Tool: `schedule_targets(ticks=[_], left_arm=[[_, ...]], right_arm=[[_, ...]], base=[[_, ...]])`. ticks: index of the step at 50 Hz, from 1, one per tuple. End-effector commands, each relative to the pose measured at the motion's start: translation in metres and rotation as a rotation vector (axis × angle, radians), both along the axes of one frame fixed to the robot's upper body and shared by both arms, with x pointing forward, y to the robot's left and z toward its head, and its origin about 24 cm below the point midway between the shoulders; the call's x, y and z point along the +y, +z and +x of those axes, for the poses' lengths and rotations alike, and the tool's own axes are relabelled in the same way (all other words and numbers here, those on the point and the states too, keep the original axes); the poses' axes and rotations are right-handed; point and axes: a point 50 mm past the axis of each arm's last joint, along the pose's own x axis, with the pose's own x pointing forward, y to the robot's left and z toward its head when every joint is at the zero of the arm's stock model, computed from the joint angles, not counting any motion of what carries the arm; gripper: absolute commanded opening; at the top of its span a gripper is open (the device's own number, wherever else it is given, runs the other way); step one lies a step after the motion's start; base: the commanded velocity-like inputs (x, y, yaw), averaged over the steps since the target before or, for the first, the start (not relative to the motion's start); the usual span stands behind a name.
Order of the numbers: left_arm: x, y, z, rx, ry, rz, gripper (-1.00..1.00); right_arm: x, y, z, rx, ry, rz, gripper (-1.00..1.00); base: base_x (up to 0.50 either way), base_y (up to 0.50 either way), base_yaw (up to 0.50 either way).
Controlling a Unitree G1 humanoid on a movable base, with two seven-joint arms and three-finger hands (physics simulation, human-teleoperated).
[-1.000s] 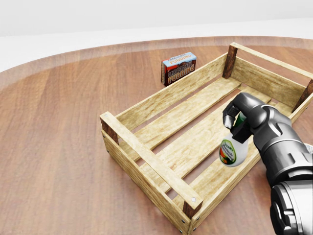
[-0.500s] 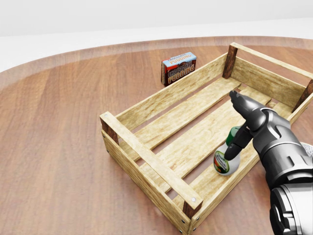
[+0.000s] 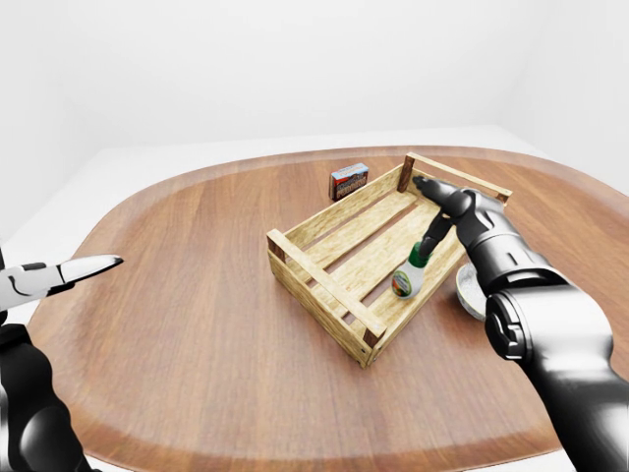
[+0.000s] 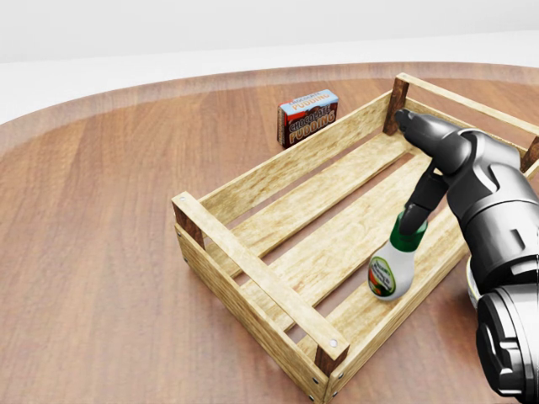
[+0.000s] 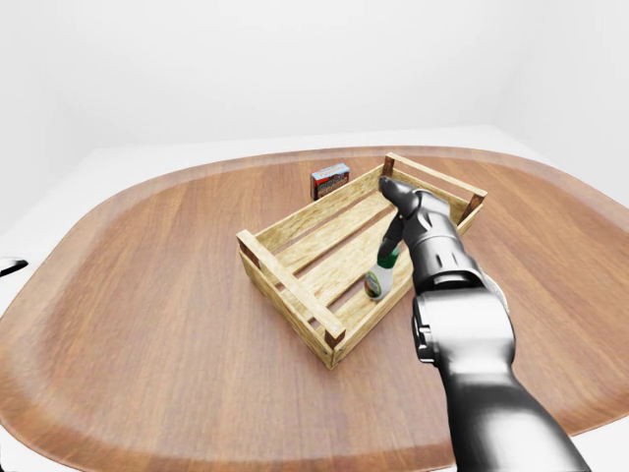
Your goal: Pick up the salad dressing and put it in the tray.
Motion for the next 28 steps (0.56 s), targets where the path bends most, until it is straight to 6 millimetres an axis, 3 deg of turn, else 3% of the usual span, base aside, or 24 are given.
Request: schedule_targets(ticks=[1, 2, 4, 5, 7, 11, 16, 28], left_arm=[[-0.001, 0.005, -0.005, -0.033, -0.005, 0.0, 1.0], [-0.002, 0.006, -0.006, -0.04, -0.008, 0.001, 1.0], [-0.002, 0.007, -0.006, -0.041, -0.008, 0.001, 1.0], [-0.002, 0.007, -0.006, -0.042, -0.01, 0.001, 1.0], [-0.004, 0.007, -0.007, -0.046, -0.015, 0.003, 1.0], [-0.006, 0.007, -0.007, -0.045, -0.018, 0.008, 1.0], [-0.007, 0.007, -0.008, -0.045, -0.018, 0.013, 1.0], [-0.006, 0.007, -0.008, -0.045, -0.016, 0.015, 1.0]], right_arm=[[0.009, 0.086, 0.008, -0.103, 0.092, -0.09, 1.0], [0.01, 0.101, 0.006, -0.122, 0.115, -0.113, 1.0], [0.011, 0.102, 0.005, -0.123, 0.12, -0.116, 1.0], [0.012, 0.13, -0.004, -0.17, 0.159, -0.15, 1.0], [0.009, 0.151, -0.018, -0.285, 0.161, -0.205, 1.0], [-0.002, 0.167, -0.036, -0.406, 0.127, -0.252, 1.0], [-0.007, 0.161, -0.046, -0.44, 0.12, -0.261, 1.0], [0.013, 0.156, -0.051, -0.483, 0.172, -0.28, 1.0]], base=[[0.0, 0.0, 0.0], [0.0, 0.0, 0.0], [0.0, 0.0, 0.0], [0.0, 0.0, 0.0], [0.0, 0.0, 0.0], [0.0, 0.0, 0.0], [0.0, 0.0, 0.0], [0.0, 0.0, 0.0]])
